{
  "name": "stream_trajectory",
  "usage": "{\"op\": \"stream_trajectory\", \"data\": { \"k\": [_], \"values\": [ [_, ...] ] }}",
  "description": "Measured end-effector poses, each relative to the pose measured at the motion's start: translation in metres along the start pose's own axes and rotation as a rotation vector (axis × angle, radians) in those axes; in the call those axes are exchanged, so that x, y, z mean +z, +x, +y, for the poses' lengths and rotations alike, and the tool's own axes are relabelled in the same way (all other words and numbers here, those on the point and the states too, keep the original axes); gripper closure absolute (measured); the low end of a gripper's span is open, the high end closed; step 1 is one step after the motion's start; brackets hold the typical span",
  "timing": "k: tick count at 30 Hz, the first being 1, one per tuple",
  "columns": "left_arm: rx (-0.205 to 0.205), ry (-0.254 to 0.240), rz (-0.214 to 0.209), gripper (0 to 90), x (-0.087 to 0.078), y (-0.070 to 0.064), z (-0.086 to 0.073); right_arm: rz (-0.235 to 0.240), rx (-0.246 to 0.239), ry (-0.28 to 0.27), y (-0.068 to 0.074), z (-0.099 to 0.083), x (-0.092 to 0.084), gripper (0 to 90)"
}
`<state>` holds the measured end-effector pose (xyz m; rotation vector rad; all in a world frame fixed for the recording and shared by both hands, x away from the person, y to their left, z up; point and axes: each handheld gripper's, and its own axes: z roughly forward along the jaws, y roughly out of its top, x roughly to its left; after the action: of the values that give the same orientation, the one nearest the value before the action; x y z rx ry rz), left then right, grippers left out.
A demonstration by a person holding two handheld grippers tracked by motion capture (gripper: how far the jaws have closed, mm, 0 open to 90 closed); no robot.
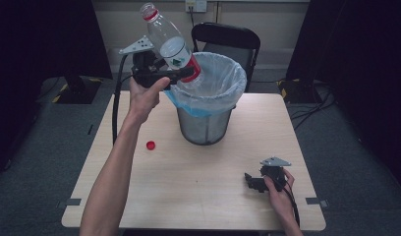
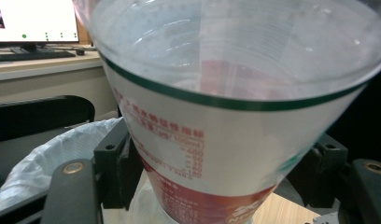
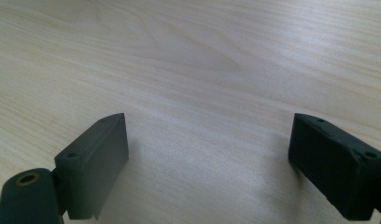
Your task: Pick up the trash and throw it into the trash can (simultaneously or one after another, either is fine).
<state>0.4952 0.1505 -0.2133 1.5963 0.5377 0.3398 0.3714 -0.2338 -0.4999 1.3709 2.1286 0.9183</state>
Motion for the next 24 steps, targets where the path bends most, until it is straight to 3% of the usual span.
{"op": "stream_trajectory", "data": {
  "k": [10, 16, 19, 22, 24],
  "values": [
    [-0.013, 0.032, 0.021, 28.5, 0.025, 0.015, -0.001, -0.001, 0.0, 0.0, 0.0, 0.0, 0.0, 11.3],
    [0.001, 0.061, 0.05, 28.3, 0.038, 0.02, -0.004, -0.001, 0.0, 0.0, 0.0, 0.0, 0.0, 11.2],
    [-0.001, 0.07, 0.031, 28.0, 0.043, 0.019, -0.004, -0.001, 0.001, -0.001, 0.0, 0.0, 0.0, 11.3],
    [0.007, 0.091, 0.045, 27.5, 0.047, 0.018, -0.006, -0.001, 0.001, -0.001, 0.0, 0.0, 0.0, 11.3],
    [-0.017, 0.089, 0.034, 27.2, 0.048, 0.019, -0.008, -0.002, 0.001, -0.002, 0.0, 0.0, 0.0, 11.6]
  ]
}}
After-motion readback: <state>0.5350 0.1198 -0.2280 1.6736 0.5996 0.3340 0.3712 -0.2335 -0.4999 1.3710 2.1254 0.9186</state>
